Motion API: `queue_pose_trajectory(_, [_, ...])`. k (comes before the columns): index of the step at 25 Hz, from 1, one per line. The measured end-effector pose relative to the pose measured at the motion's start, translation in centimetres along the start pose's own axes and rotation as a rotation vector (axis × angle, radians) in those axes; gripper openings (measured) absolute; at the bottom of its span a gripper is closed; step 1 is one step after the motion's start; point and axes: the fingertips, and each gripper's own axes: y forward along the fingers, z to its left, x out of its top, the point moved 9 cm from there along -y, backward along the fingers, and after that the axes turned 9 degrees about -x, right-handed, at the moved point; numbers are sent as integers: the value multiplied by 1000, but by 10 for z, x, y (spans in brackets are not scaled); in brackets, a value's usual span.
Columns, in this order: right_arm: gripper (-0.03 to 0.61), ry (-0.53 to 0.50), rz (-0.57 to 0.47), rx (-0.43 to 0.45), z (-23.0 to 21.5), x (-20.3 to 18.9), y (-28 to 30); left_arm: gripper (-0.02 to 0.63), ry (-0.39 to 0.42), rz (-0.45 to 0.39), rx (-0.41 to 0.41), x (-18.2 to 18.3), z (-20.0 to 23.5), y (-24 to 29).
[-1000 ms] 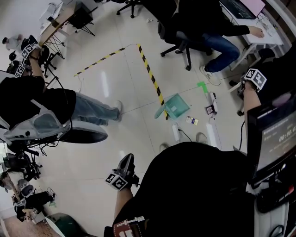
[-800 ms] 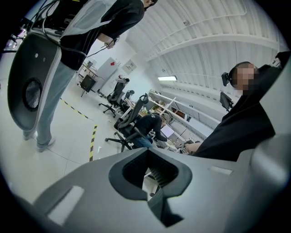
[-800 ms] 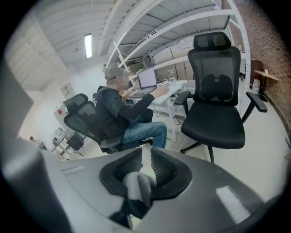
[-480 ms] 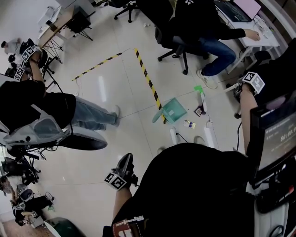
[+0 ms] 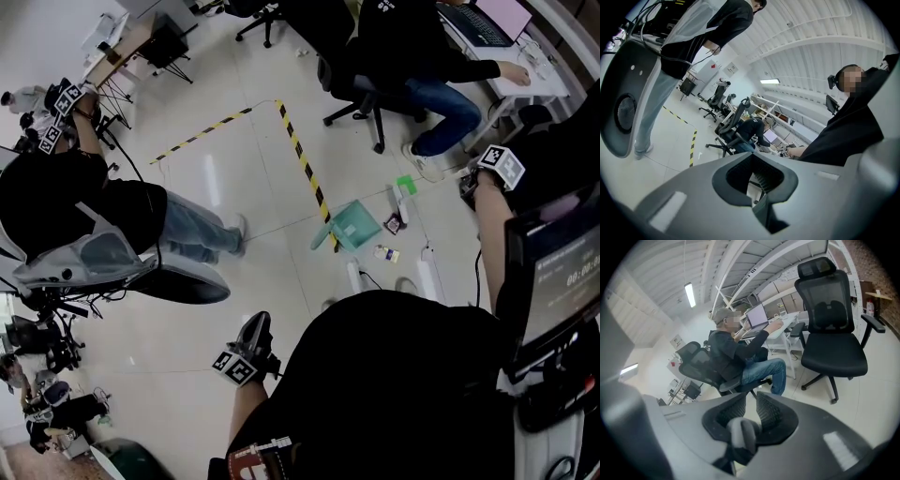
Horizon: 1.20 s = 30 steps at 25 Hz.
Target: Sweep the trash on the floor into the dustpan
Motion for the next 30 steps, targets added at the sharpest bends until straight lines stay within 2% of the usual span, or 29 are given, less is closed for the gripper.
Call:
queue_pose_trajectory(14, [46, 6, 110, 165, 37, -27, 3, -5, 8, 0, -8, 4, -10, 4])
queue_pose_trajectory(23, [51, -157, 122, 302, 42, -13, -25, -5, 33, 10, -20, 6, -17, 17])
queue_pose_trajectory(30, [58, -229, 106, 382, -3, 30, -53, -5, 92, 33, -46, 4, -65, 58])
